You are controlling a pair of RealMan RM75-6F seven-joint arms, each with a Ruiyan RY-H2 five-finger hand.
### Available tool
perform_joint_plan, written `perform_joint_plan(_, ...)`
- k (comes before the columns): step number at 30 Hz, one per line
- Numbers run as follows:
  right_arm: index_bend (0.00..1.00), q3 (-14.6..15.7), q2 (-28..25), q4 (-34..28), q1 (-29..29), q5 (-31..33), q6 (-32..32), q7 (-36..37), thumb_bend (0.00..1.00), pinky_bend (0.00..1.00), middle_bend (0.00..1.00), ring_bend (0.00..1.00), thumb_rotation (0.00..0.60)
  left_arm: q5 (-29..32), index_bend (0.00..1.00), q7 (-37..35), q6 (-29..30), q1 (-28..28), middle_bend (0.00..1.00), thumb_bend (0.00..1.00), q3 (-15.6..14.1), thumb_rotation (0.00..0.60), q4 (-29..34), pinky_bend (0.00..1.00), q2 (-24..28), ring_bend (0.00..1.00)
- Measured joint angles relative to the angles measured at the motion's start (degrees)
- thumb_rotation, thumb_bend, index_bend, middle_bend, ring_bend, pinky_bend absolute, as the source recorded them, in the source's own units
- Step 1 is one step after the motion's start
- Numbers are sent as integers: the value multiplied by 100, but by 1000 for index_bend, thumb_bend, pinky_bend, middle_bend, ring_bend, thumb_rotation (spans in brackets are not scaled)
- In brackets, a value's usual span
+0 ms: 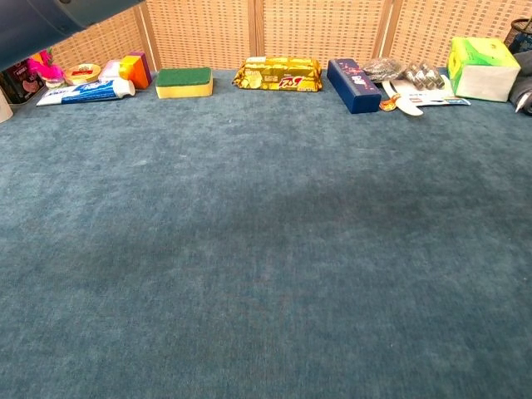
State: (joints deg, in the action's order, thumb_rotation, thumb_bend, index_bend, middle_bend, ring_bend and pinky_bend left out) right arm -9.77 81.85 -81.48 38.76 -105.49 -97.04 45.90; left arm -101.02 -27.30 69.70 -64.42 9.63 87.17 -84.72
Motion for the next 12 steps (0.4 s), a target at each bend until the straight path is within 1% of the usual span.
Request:
perform_joint_plan(5,74,0,59,-47,86,19,129,-132,0,44,49,2,0,11,1000,-4,4,-1,1000,626,-7,600,-48,1000,-51,1000)
perform_joint_plan(12,74,2,78,-65,112,53,154,-179,0,43,49,3,0,42,1000,15,-10,-11,1000,626,12,600,-57,1000,-80,1000)
